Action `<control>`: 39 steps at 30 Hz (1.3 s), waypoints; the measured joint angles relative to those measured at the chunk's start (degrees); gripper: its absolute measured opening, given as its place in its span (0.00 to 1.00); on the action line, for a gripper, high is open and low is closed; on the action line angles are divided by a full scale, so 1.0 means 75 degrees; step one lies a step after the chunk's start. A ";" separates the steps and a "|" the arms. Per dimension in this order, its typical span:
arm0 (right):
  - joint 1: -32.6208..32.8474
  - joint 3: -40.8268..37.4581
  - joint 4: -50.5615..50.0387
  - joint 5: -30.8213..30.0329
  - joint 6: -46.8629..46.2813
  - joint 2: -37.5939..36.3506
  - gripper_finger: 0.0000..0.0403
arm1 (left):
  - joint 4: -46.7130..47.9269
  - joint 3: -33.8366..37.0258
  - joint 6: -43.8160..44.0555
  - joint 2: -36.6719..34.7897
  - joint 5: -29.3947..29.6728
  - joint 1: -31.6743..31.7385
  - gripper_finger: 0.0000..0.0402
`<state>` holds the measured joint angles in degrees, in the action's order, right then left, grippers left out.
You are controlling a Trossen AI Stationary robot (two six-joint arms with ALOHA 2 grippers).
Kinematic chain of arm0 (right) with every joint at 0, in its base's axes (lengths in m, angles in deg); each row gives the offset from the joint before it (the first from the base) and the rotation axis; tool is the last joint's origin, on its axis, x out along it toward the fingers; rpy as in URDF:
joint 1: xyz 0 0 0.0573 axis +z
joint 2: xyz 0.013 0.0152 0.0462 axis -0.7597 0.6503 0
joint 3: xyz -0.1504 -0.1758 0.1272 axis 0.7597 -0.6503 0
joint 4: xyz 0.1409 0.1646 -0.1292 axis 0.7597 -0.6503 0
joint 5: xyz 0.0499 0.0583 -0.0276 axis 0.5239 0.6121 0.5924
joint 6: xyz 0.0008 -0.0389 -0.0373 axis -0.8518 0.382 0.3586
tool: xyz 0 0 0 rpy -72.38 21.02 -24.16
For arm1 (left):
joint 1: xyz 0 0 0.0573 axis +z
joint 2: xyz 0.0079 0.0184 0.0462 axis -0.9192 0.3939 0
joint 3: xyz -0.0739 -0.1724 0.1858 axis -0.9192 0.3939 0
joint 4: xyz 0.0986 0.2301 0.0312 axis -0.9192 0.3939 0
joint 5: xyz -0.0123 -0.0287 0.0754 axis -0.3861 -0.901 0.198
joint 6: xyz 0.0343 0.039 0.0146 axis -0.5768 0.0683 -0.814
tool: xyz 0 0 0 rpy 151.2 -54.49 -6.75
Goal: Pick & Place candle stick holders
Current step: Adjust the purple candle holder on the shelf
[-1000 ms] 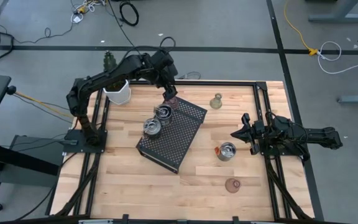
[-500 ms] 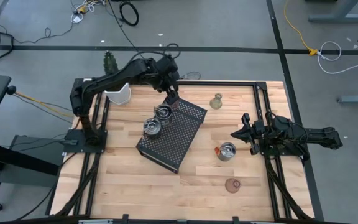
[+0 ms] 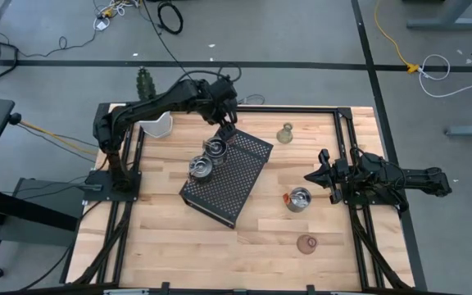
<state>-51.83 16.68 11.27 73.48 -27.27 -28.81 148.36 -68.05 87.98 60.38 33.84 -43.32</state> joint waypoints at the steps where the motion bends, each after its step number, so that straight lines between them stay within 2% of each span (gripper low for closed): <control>1: 0.0000 -0.0003 0.0000 0.0000 0.0001 0.0000 0.03 | 0.0009 0.0000 0.0000 0.0003 -0.0003 0.0000 0.82; 25: -0.0002 -0.0001 0.0000 -0.0001 0.0002 0.0000 0.03 | 0.0040 0.0000 -0.0024 0.0003 -0.0189 0.0026 0.47; 39: 0.0000 -0.0002 0.0000 -0.0002 0.0000 0.0000 0.03 | 0.0012 0.0000 -0.0224 0.0001 -0.0189 0.0023 0.45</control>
<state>-51.83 16.66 11.27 73.47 -27.27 -28.81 148.44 -68.05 86.30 60.38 32.42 -43.14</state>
